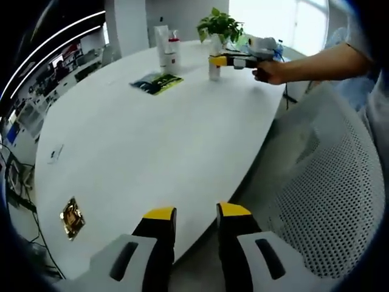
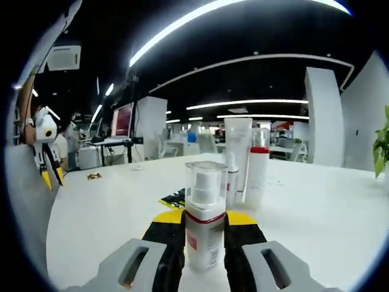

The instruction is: Arrange the skincare products in the storage area until every visible bottle or jar stands upright without overlapping.

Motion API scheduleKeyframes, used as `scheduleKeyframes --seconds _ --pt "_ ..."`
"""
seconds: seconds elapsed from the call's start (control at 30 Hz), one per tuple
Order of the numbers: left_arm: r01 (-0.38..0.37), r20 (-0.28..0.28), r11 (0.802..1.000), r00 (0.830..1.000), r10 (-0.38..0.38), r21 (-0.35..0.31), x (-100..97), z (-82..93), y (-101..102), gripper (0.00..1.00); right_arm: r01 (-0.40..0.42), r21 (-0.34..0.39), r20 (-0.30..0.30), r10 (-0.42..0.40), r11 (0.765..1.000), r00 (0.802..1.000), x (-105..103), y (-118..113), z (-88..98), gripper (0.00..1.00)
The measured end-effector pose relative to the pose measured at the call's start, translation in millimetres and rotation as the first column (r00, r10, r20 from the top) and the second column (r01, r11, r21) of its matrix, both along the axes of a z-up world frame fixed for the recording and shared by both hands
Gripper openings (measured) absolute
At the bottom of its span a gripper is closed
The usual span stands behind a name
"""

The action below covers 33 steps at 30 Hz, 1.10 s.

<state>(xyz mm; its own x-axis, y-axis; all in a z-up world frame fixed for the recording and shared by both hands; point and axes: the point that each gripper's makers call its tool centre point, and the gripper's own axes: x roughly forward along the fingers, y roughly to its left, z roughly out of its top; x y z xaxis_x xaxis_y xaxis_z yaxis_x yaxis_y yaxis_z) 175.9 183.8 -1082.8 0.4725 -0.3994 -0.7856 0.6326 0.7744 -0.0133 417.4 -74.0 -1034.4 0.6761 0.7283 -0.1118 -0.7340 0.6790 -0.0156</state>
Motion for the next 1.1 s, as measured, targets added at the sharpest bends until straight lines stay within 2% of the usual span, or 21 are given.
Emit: scheduleKeyframes --seconds 0.1,0.17,0.27,0.37,0.4,0.47,0.57,0.77,1.1 --pt "0.006 -0.005 1.000 1.000 -0.005 0.004 -0.5 -1.0 0 0.23 0.002 -0.005 -0.005 -0.002 1.000 1.000 1 1 -1.0 0.18" --pt "0.006 -0.002 1.000 1.000 -0.006 0.005 -0.2 -0.7 0 0.23 0.012 -0.049 -0.037 -0.014 0.999 0.999 0 0 -9.9 0.19" --pt "0.002 -0.001 1.000 1.000 -0.002 -0.001 0.5 0.1 0 0.23 0.014 -0.074 -0.097 -0.021 0.997 0.995 -3 0 -19.5 0.19" --pt "0.013 -0.004 1.000 1.000 -0.013 0.002 -0.8 -0.8 -1 0.23 0.059 -0.084 -0.083 -0.066 0.995 0.994 -3 -4 -19.2 0.29" --pt "0.015 -0.001 1.000 1.000 -0.015 0.001 -0.6 -0.3 -1 0.22 0.079 -0.081 -0.098 -0.087 0.994 0.991 -4 -6 -21.4 0.31" --pt "0.014 0.004 1.000 1.000 -0.014 0.001 0.0 0.5 -1 0.22 0.117 -0.101 -0.119 -0.129 0.988 0.985 -5 -10 -24.6 0.29" --pt "0.015 0.005 1.000 1.000 -0.015 0.001 0.2 0.8 -1 0.22 0.151 -0.122 -0.113 -0.165 0.981 0.980 -5 -12 -21.6 0.27" --pt "0.019 0.012 1.000 1.000 -0.019 -0.002 0.0 2.3 -2 0.22 0.163 -0.134 -0.123 -0.179 0.978 0.976 -7 -15 -21.4 0.20" --pt "0.026 0.021 1.000 0.999 -0.026 0.000 0.0 3.6 -2 0.20 0.179 -0.139 -0.159 -0.200 0.974 0.967 -11 -24 -23.0 0.21"
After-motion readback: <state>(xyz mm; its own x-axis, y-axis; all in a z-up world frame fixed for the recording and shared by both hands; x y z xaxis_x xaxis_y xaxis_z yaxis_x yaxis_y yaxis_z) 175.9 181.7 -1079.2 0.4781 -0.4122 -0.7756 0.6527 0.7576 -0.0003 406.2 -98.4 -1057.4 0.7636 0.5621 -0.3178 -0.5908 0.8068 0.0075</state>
